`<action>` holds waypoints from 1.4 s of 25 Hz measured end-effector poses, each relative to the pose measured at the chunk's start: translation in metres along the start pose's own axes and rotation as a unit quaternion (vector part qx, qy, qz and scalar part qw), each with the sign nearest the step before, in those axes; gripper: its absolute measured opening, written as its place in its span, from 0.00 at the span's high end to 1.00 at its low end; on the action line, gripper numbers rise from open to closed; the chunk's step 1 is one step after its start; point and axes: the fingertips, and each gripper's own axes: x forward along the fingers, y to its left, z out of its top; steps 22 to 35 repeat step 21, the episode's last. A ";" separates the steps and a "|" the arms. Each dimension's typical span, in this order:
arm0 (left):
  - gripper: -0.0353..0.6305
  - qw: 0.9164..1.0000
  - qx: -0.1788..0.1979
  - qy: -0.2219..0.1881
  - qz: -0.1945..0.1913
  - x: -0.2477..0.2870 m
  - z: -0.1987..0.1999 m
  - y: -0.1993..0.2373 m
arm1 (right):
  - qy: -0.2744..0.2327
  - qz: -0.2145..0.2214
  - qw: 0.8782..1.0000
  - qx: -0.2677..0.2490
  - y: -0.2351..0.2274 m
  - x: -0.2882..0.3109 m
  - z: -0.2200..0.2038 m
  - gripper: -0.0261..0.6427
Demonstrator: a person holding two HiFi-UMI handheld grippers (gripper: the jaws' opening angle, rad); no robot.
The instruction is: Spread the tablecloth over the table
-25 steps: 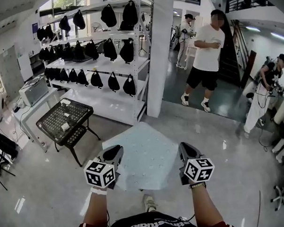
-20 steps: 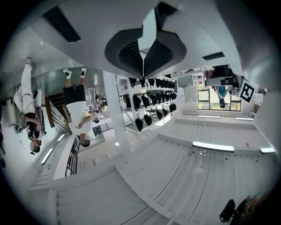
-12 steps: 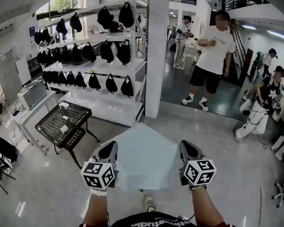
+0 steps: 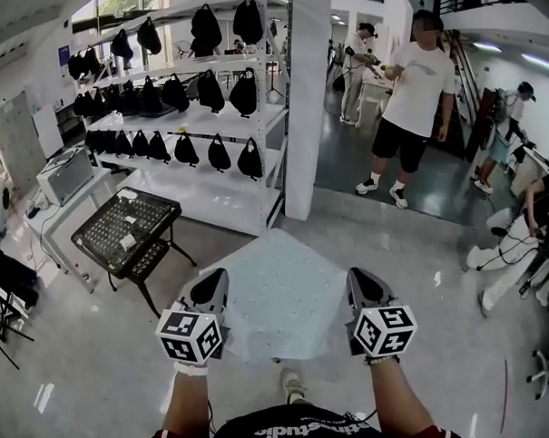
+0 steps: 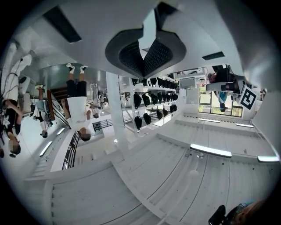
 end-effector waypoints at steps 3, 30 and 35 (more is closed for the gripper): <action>0.92 1.000 0.016 0.001 0.001 0.001 -0.003 -0.001 | -0.003 -0.002 1.000 0.003 -0.002 0.000 -0.001 0.92; 0.92 1.000 -0.004 0.002 0.024 0.003 -0.002 0.012 | -0.008 -0.006 1.000 -0.008 -0.002 0.001 0.007 0.92; 0.92 1.000 -0.004 0.002 0.024 0.003 -0.002 0.012 | -0.008 -0.006 1.000 -0.008 -0.002 0.001 0.007 0.92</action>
